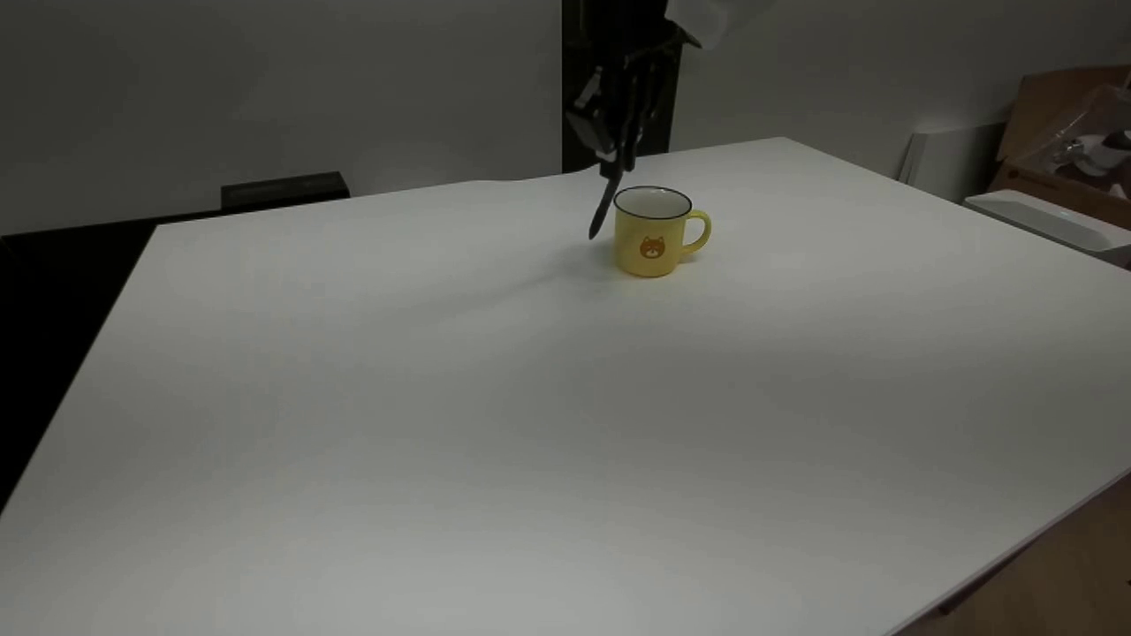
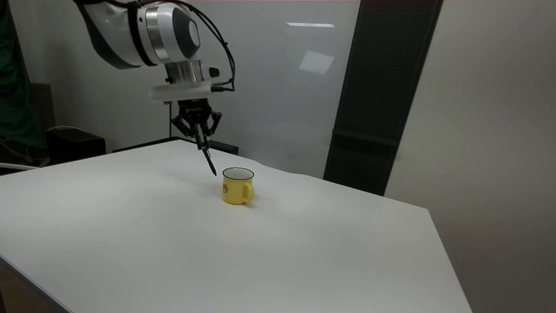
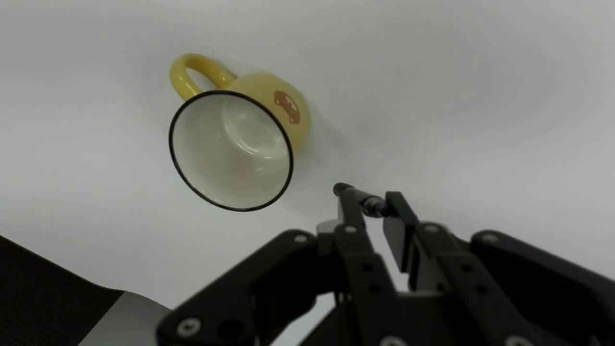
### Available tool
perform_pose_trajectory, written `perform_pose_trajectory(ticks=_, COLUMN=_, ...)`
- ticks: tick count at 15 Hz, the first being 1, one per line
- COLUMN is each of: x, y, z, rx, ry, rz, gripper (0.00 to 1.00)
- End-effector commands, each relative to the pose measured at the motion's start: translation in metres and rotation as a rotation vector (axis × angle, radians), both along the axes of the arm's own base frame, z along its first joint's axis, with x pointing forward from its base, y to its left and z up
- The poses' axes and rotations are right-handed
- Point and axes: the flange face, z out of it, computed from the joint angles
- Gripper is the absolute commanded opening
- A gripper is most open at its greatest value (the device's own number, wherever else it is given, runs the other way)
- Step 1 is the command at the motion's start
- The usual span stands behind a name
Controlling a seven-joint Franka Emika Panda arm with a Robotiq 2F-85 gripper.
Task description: Take the pen out of the cup and put it on the table
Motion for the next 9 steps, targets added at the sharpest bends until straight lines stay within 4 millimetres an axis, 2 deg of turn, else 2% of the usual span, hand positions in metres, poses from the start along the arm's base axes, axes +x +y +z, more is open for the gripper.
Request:
perform_pose_trajectory(ticks=1, x=-0.007, y=-0.007, z=-0.014, rx=0.099, ry=0.021, rz=0.053, gripper=0.05)
perform_pose_trajectory(ticks=9, x=-0.017, y=-0.03, z=-0.036, rx=0.179, ry=0.09, rz=0.094, gripper=0.05)
